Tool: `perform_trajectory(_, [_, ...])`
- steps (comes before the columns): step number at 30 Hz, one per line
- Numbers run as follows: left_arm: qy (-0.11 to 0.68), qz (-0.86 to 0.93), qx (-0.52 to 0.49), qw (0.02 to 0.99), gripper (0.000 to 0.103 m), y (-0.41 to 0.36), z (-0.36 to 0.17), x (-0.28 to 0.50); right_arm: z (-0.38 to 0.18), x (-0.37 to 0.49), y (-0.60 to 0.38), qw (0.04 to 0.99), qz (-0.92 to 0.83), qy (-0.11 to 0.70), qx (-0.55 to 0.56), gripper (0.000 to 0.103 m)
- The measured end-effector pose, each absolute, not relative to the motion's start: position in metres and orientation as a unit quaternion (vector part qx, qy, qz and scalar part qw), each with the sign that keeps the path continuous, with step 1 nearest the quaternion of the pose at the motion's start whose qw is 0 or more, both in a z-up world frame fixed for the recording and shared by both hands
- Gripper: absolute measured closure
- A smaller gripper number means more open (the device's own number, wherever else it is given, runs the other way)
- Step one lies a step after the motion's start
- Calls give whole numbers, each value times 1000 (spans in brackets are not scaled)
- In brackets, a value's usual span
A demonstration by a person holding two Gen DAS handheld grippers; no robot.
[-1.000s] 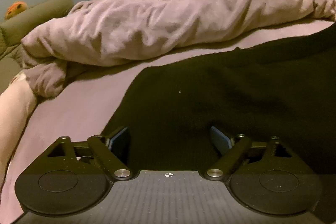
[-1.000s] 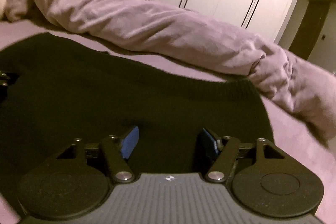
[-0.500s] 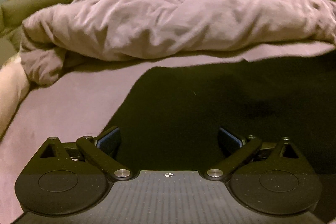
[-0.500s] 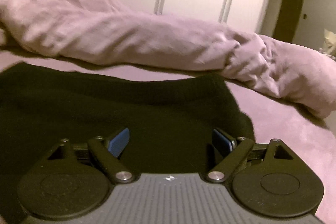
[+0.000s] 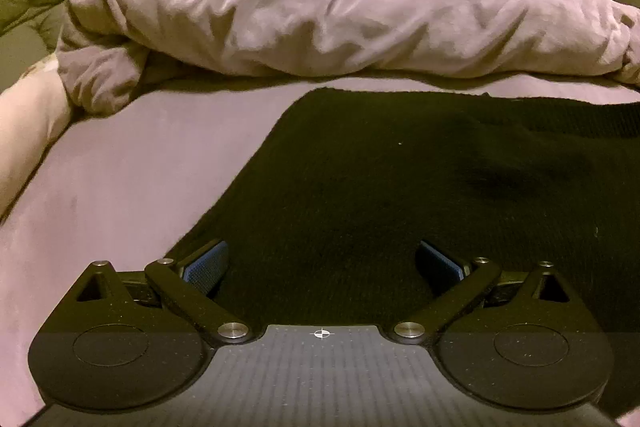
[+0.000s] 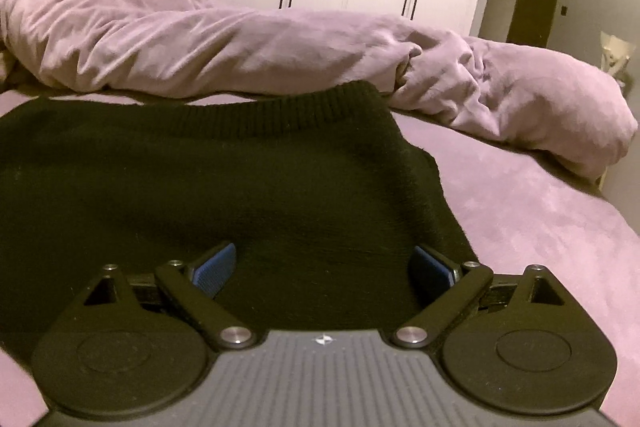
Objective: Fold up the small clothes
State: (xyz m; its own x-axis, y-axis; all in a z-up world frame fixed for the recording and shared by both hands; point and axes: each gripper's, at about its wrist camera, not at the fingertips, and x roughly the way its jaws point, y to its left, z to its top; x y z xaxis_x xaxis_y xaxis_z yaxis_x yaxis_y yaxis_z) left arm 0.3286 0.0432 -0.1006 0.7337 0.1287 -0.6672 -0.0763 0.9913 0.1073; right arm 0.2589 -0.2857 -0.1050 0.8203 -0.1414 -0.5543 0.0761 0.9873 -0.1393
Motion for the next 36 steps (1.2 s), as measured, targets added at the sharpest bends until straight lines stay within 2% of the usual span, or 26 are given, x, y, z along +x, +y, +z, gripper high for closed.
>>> perform_trajectory(22, [366,74,36,927,0,49,-94,329,-100,250,-300,940,-117,313,-67,6])
perform_trajectory(27, [312,83,50,945,1,48,-61,332,-78,252,-298,951,-122,283,-19,6])
perform_trajectory(30, [314,67,58,945,0,34,-58,358,-72,277,-282,958,-90,273,-15,19])
perform_trajectory(31, [319,64,63,944,0,28,-60,368,-71,288,-274,959,-82,272,-24,30])
perform_trajectory(32, [326,55,70,941,0,20,-63,379,-71,302,-266,959,-69,271,-33,36])
perform_trajectory(34, [338,40,89,936,0,1,-76,399,-74,327,-252,960,-35,274,-51,44])
perform_trajectory(36, [343,28,109,933,0,-14,-91,412,-84,349,-236,955,0,285,-78,46])
